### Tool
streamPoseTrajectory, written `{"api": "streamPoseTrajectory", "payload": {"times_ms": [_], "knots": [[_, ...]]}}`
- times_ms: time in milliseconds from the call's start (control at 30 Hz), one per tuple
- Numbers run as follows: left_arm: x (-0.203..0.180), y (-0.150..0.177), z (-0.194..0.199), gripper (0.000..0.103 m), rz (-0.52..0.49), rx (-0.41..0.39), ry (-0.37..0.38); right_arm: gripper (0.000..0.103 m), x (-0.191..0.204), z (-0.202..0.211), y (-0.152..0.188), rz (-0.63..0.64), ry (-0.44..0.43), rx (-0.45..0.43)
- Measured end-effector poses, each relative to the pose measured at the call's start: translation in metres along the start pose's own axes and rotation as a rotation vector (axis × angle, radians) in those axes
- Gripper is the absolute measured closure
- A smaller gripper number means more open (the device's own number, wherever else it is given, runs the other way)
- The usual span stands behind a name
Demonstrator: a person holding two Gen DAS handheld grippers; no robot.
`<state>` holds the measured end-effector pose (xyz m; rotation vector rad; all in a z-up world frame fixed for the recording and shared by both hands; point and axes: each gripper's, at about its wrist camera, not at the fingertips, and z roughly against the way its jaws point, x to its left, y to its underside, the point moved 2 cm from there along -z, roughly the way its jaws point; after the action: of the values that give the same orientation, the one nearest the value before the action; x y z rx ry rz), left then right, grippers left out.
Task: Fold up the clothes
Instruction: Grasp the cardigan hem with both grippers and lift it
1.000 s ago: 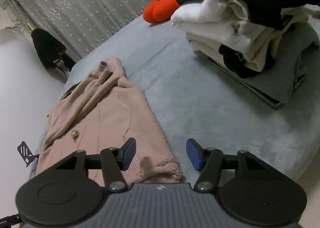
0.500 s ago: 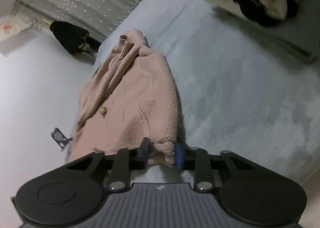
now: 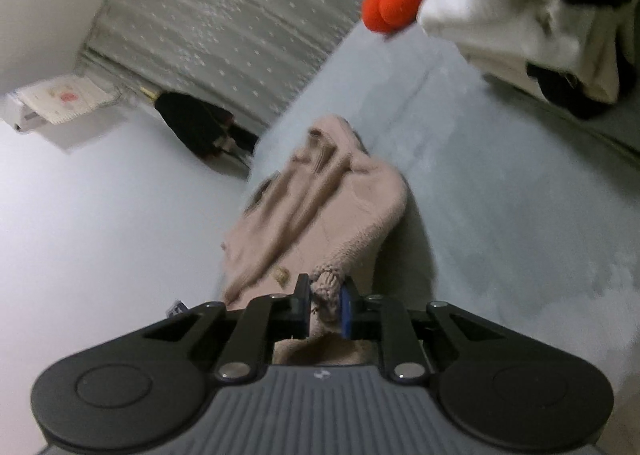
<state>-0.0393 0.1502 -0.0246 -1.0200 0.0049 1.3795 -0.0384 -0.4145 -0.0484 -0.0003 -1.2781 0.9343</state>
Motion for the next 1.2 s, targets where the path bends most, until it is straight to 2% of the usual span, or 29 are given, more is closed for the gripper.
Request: {"api": "streamPoseTrajectory", "payload": {"times_ms": [200,433,800,1000,1200], "knots": [[-0.008,-0.037,0.008,0.089,0.033,-0.078,0.071,0.087,0.024,-0.007,-0.022,0.037,-0.031,-0.072],[-0.012,-0.089,0.006,0.089,0.07,-0.184,0.067,0.088,0.059,-0.036,-0.051,0.1,-0.045,-0.098],[0.019,-0.196,-0.044,0.089,0.174,-0.297,-0.031,0.088,0.074,-0.111,-0.13,0.097,0.006,-0.155],[0.049,-0.253,-0.092,0.089,0.23,-0.334,-0.126,0.088,0.07,-0.168,-0.171,0.123,0.064,-0.187],[0.068,-0.296,-0.141,0.089,0.246,-0.351,-0.2,0.089,0.058,-0.244,-0.206,0.136,0.103,-0.188]]}}
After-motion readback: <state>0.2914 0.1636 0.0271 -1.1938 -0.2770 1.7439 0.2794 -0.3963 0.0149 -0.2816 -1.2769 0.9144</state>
